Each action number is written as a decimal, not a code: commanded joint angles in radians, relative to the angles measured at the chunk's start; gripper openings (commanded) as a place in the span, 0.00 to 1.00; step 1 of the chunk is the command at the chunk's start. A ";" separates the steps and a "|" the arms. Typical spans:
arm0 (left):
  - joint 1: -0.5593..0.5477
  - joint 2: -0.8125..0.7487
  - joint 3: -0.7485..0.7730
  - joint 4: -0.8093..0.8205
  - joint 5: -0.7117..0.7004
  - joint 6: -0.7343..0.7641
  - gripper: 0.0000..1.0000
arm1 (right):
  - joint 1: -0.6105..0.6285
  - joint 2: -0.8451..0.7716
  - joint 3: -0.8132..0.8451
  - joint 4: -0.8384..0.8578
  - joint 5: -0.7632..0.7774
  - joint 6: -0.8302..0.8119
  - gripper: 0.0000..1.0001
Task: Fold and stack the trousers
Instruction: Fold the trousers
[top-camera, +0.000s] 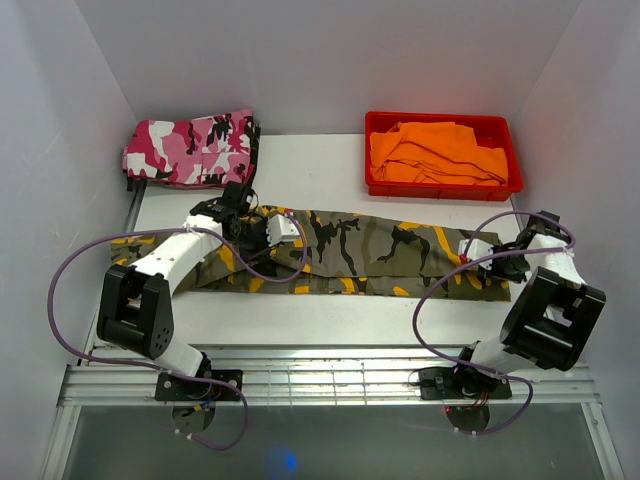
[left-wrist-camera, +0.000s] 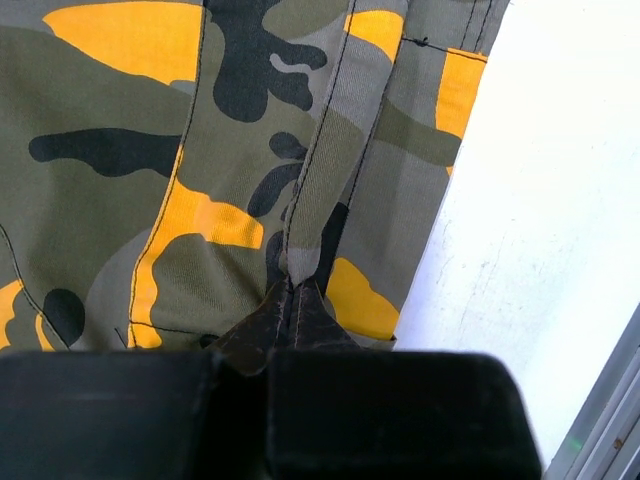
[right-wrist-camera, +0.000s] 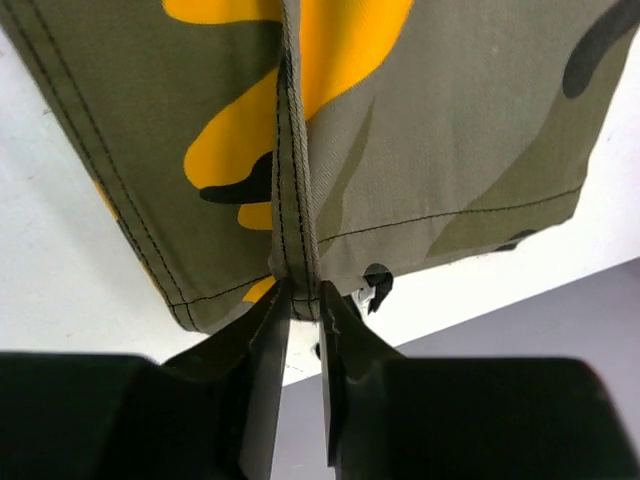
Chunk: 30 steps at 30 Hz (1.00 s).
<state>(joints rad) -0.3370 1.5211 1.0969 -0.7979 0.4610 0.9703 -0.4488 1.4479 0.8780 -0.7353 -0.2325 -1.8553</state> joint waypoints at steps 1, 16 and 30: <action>-0.004 -0.039 0.038 -0.014 0.045 -0.007 0.00 | -0.001 0.012 0.001 0.051 0.004 0.007 0.21; 0.024 -0.210 -0.132 -0.084 0.039 0.044 0.00 | -0.079 -0.148 0.020 0.045 0.031 -0.080 0.08; 0.026 -0.025 -0.252 0.069 -0.016 -0.002 0.17 | -0.090 -0.140 -0.200 0.225 0.130 -0.070 0.15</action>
<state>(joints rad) -0.3161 1.5173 0.8482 -0.7448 0.4442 0.9821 -0.5358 1.2842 0.6216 -0.5629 -0.1154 -1.9594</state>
